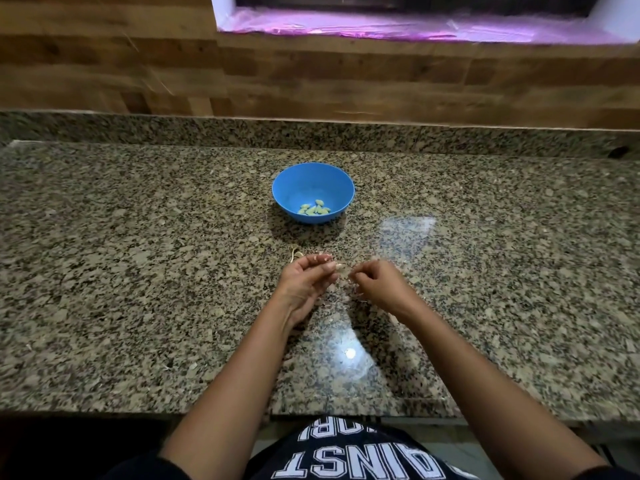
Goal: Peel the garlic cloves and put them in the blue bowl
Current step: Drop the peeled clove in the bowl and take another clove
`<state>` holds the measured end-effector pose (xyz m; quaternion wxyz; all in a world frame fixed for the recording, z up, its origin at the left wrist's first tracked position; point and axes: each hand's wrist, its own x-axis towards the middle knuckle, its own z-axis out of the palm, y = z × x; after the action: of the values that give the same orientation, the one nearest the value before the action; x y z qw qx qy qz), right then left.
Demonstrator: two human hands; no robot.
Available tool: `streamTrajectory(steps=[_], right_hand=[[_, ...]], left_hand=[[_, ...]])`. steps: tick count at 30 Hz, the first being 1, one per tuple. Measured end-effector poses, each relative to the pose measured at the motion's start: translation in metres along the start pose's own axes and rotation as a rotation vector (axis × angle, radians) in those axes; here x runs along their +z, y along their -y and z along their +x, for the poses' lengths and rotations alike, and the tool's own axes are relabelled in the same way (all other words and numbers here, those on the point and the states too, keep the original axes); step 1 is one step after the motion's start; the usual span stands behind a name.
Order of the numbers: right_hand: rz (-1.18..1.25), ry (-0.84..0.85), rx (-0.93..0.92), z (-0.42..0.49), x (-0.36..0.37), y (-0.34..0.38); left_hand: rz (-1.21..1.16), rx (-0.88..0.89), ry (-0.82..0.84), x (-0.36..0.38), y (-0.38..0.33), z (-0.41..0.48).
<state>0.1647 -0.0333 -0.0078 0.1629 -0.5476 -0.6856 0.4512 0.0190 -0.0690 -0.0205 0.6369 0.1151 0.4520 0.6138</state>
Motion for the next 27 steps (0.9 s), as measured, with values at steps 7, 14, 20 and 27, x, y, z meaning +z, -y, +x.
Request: streamTrajectory(steps=[7,14,20,27], right_hand=[[0.293,-0.104,0.002,-0.003,0.002,0.002],[0.595,-0.051,0.003,-0.008,0.006,0.005],[0.698,-0.055,0.05,-0.007,0.008,0.003],[0.997,0.046,0.196,-0.006,0.0,0.001]], left_hand=[[0.032,0.045,-0.019,0.002,0.005,0.0],[0.295,0.177,-0.024,0.005,0.012,0.002],[0.58,0.278,-0.038,0.008,0.013,0.005],[0.738,0.28,0.057,0.005,0.013,0.006]])
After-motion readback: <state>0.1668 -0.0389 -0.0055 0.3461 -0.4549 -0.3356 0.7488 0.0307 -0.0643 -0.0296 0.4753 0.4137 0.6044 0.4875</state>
